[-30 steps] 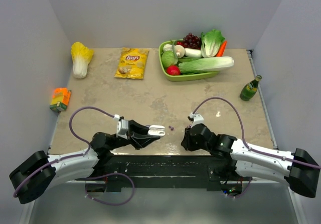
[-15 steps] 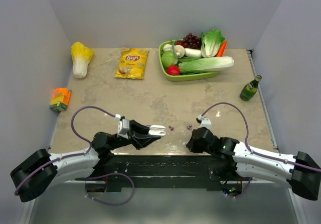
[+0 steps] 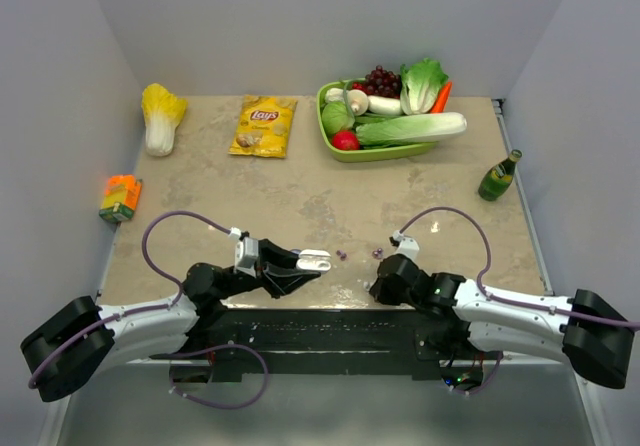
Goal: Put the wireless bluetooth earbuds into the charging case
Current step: Pick up the earbud from the center of the board, then place the earbud in the charging case.
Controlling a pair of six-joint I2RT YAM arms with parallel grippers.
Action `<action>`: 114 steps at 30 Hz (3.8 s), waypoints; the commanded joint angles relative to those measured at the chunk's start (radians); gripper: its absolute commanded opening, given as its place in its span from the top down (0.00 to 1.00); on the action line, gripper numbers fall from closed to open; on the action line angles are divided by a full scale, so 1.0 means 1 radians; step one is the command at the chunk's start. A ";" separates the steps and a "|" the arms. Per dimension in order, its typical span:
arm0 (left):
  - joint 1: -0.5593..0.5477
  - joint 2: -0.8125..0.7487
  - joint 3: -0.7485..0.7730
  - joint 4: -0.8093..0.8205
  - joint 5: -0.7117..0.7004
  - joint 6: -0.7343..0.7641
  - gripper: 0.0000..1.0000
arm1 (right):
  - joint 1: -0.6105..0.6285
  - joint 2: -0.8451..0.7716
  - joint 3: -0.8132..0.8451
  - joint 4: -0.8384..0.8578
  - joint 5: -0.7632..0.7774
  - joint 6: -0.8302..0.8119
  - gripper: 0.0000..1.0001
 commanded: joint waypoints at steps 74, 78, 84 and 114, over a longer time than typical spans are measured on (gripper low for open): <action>-0.009 -0.019 -0.109 0.123 -0.028 0.006 1.00 | -0.185 0.073 0.026 0.286 -0.160 -0.205 1.00; -0.009 -0.016 -0.106 0.125 -0.044 0.004 1.00 | -0.185 -0.027 0.086 0.156 -0.110 -0.251 1.00; -0.009 0.006 -0.104 0.136 -0.097 -0.009 1.00 | -0.185 -0.161 0.241 -0.013 -0.114 -0.447 1.00; 0.094 0.179 0.181 -0.068 0.299 -0.181 1.00 | 0.094 -0.081 0.842 -0.353 -0.047 -1.135 1.00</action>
